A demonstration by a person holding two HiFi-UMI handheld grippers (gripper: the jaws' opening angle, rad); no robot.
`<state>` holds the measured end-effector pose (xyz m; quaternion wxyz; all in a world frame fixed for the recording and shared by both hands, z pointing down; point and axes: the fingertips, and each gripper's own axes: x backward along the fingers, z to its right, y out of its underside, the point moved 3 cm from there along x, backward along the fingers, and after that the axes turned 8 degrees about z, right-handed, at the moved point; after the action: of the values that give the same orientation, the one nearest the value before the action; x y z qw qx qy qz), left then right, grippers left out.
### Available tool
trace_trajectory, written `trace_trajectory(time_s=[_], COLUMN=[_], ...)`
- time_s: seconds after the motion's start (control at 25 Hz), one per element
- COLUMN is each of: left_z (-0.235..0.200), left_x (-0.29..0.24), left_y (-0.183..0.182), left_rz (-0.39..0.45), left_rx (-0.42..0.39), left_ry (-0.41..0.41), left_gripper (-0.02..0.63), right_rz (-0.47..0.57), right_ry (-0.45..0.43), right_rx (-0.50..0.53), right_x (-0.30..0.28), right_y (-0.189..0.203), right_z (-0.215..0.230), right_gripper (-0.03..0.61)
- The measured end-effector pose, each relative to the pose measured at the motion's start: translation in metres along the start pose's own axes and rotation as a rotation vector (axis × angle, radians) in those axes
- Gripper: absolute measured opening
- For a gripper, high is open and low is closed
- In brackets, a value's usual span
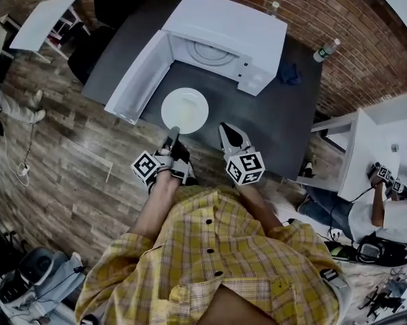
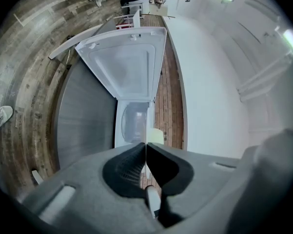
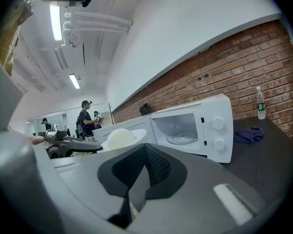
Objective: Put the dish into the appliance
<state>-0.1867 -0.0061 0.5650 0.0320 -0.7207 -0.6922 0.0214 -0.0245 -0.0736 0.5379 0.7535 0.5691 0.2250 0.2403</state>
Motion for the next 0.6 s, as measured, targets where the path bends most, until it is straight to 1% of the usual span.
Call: trace_trajectory(time_s=[0.24, 0.6], left_z=[-0.003, -0.011], left_x=[-0.031, -0.062], left_y=[-0.023, -0.043], left_rz=[-0.079, -0.156], left_rx=[-0.004, -0.017], left_ry=[-0.014, -0.05], left_gripper=[0.009, 0.009], right_rz=[0.023, 0.028], right_ry=[0.074, 0.155], right_rx=[0.003, 0.017], right_x=[-0.028, -0.055], right_y=[-0.003, -0.007], right_z=[0.003, 0.01], right_gripper=[0.003, 0.002])
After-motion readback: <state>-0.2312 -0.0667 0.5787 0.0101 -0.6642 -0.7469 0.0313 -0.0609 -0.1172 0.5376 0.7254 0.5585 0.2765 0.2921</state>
